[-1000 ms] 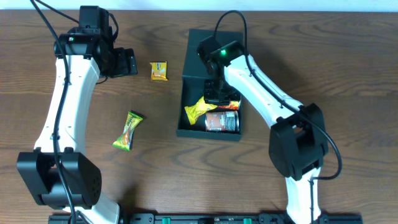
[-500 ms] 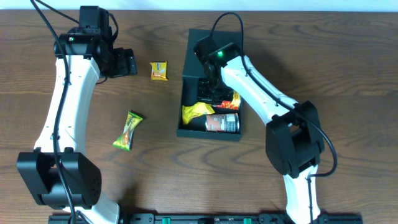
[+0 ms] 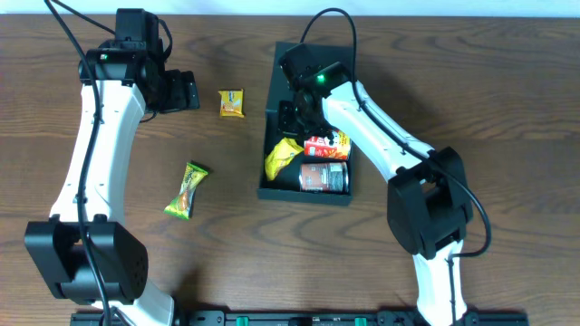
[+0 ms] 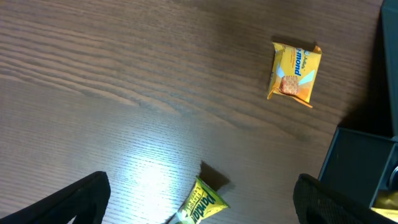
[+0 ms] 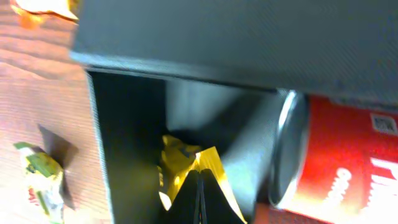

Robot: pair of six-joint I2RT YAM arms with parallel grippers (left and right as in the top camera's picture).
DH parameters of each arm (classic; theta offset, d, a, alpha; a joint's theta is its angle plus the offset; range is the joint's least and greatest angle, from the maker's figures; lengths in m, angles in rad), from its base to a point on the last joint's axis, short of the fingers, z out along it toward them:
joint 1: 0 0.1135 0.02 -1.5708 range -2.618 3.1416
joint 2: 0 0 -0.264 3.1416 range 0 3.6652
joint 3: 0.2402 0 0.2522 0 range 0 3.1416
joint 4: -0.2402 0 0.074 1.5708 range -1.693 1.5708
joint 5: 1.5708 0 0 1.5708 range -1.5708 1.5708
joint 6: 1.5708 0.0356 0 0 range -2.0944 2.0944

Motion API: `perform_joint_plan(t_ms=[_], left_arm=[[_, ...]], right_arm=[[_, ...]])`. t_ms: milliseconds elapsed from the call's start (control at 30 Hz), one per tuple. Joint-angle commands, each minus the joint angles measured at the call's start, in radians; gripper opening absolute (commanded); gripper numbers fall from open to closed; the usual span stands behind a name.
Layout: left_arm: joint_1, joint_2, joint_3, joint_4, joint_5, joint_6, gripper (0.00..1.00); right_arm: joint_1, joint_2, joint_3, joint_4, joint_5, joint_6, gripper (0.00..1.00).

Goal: Pack container
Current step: 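Push the yellow packet down into the box's left side with the right gripper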

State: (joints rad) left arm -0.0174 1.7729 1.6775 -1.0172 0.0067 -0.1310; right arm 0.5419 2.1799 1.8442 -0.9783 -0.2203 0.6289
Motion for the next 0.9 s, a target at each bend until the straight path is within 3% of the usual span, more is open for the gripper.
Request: perform_joint_plan(t_ms=[0, 367, 667, 867], left_arm=[[-0.003, -0.004, 0.000, -0.003, -0.018, -0.004, 0.95], [-0.003, -0.004, 0.000, -0.005, -0.018, -0.004, 0.95], [-0.003, -0.004, 0.000, -0.006, -0.018, -0.004, 0.96], [-0.003, -0.004, 0.000, -0.005, -0.018, -0.004, 0.95]], right_arm=[[0.015, 0.013, -0.003, 0.043, -0.024, 0.013, 0.01], [0.000, 0.000, 0.033, 0.072, -0.045, -0.025, 0.02], [-0.083, 0.000, 0.354, -0.309, 0.055, -0.050, 0.02], [-0.094, 0.013, 0.309, -0.519, 0.058, 0.005, 0.01]])
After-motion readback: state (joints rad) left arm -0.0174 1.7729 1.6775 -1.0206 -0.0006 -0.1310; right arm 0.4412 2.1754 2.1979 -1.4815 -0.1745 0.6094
